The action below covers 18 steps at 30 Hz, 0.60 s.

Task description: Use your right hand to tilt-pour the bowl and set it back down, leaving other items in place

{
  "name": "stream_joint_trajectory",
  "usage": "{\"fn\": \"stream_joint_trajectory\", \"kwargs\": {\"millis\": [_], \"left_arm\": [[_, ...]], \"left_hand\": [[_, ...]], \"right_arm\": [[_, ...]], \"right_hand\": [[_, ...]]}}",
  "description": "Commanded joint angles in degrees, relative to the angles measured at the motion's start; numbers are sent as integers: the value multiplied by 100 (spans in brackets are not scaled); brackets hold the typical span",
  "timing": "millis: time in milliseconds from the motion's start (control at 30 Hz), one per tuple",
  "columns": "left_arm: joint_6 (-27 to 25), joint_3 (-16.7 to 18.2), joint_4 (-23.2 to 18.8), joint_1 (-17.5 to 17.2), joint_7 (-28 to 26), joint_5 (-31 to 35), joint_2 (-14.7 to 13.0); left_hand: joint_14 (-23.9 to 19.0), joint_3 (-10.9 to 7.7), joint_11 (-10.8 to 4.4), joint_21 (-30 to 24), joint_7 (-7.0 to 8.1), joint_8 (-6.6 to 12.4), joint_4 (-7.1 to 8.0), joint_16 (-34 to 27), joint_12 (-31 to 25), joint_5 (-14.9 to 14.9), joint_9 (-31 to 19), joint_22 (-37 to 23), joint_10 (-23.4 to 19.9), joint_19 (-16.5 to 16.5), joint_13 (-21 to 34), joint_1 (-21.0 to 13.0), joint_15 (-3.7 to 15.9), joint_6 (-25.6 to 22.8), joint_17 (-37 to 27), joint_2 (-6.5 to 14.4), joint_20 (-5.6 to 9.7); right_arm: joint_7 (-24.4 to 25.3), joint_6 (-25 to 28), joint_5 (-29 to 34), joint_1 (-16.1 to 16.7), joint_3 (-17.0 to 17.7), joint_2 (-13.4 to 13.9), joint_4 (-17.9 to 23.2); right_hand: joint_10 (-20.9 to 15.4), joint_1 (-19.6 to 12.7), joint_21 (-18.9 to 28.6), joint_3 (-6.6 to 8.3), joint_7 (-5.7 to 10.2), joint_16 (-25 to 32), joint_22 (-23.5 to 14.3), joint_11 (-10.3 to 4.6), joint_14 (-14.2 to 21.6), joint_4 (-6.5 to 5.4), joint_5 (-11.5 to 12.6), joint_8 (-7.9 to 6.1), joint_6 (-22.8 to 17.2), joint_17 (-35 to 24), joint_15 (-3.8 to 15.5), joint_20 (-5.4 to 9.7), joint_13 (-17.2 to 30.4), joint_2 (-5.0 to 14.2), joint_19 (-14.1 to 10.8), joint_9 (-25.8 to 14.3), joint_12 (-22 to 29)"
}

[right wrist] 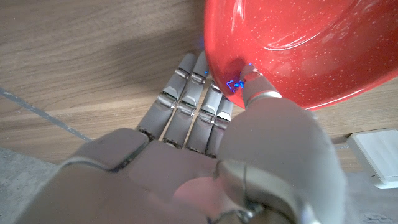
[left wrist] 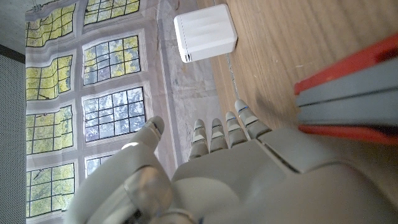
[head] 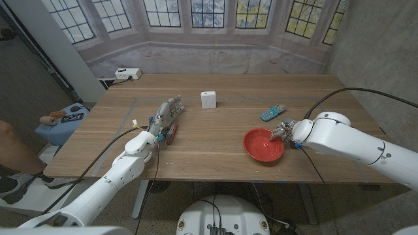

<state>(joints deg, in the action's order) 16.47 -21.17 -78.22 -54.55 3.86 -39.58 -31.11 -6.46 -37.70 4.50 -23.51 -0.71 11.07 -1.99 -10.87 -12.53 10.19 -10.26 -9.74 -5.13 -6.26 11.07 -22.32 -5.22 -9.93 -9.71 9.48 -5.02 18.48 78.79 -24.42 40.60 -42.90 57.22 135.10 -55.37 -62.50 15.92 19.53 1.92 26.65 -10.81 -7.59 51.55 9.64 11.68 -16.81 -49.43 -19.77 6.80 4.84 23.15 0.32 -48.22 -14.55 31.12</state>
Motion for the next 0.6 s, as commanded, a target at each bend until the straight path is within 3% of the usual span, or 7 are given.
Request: {"fn": "stream_joint_trajectory", "kwargs": {"millis": [33,300,600], "left_arm": [[-24,9,81,32,1,-17,14],[-47,-30,179,124,44,-10,60],[-84,-68,252,218,73,4,101]], "left_hand": [[-64,-14,-10,9,-10,5,-15,-7,-20,21,-26,-22,-58,-34,13,17,-7,-51,-25,0,-12],[-84,-19,-8,18,-11,6,-19,-9,-25,22,-28,-23,-81,-50,15,20,-17,-65,-28,3,-19],[-91,-24,3,30,-13,5,-21,-7,-29,22,-29,-24,-105,-66,16,26,-20,-80,-31,7,-27]], "right_arm": [[158,-3,273,17,-97,-151,-115],[179,-50,336,64,-58,-190,-166],[115,-136,375,54,-41,-165,-203]], "right_hand": [[-171,-178,68,20,69,85,-19,-79,206,43,22,-114,-258,-74,637,110,144,25,-128,-61,186],[-465,-640,191,71,191,166,-37,-150,629,61,-1,-309,-677,-221,697,287,408,46,-311,-193,524],[-544,-721,239,60,253,135,-45,-173,759,33,-13,-344,-821,-256,699,329,480,8,-350,-183,605]]}}
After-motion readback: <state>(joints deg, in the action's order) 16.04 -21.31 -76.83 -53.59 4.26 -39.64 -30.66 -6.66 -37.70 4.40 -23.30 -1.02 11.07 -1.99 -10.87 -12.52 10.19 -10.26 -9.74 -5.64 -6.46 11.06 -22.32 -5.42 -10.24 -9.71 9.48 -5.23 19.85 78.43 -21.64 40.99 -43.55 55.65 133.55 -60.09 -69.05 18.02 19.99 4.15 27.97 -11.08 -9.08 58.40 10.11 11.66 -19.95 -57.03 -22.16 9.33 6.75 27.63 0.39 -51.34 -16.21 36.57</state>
